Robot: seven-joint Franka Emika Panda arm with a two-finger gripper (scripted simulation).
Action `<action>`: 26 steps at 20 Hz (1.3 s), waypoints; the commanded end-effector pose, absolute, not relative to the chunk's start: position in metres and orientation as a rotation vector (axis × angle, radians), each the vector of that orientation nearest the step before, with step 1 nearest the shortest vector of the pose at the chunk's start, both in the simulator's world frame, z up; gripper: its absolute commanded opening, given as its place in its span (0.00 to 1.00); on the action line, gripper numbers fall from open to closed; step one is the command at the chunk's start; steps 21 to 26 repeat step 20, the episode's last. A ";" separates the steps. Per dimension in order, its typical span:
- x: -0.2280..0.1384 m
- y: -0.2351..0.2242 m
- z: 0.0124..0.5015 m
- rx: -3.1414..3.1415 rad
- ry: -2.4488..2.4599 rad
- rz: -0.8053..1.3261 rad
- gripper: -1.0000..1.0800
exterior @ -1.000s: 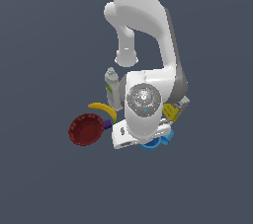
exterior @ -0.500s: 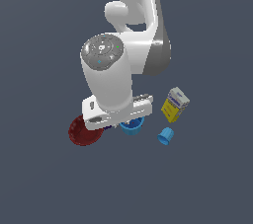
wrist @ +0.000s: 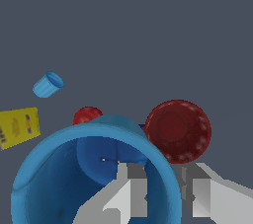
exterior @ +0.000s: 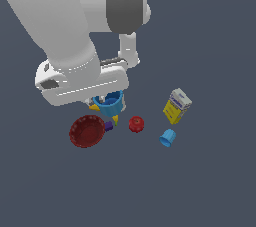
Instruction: Pick up a designated object from a clutter of objects.
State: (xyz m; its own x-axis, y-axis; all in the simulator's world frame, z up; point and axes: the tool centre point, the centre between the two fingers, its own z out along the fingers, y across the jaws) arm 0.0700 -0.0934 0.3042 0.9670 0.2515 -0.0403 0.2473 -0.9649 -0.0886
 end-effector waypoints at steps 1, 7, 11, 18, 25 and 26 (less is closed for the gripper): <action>0.063 -0.112 0.329 -3.033 -0.386 0.075 0.00; 0.051 -0.152 0.378 -3.035 -0.386 0.076 0.00; 0.046 -0.169 0.399 -3.035 -0.387 0.076 0.00; 0.044 -0.183 0.416 -3.036 -0.387 0.077 0.00; 0.044 -0.183 0.417 -3.036 -0.387 0.077 0.00; 0.044 -0.183 0.417 -3.036 -0.387 0.077 0.00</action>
